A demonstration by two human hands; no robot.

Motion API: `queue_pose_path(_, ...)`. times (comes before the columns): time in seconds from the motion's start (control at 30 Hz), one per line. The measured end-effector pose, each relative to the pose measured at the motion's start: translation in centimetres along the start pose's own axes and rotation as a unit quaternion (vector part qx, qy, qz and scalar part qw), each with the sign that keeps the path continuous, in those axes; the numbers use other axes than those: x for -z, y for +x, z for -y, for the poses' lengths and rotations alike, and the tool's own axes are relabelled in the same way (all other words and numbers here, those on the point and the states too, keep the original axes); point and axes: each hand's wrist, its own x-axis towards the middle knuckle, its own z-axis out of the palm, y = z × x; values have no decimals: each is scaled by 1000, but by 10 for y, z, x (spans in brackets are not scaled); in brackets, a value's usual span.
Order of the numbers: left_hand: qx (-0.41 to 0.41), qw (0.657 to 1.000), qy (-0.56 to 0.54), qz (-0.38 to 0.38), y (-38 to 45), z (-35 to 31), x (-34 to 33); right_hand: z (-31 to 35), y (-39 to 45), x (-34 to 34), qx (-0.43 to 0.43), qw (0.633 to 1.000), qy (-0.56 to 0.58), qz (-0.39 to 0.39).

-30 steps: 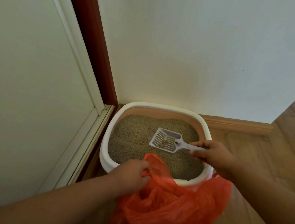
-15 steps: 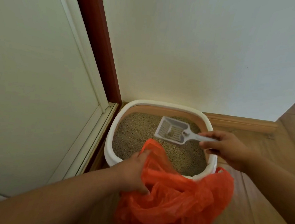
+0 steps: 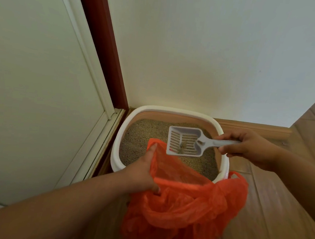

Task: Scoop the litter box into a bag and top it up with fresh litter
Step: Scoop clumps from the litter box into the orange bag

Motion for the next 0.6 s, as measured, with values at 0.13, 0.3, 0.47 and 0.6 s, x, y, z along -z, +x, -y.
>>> queue_pose_path(0.13,23,999,-46,5,0,-2,5,11,-3,-9,24,997,-56,44)
queue_pose_path(0.3,35,994,-107,16,-4,-2,10,23,-4,-19,41,977,-193,80)
queue_pose_path(0.47,42,980,-189,35,-10,-8,12,31,-4,-30,89,952,-285,66)
queue_pose_path(0.6,48,964,-254,58,-16,-11,14,35,-2,-35,108,942,-309,75)
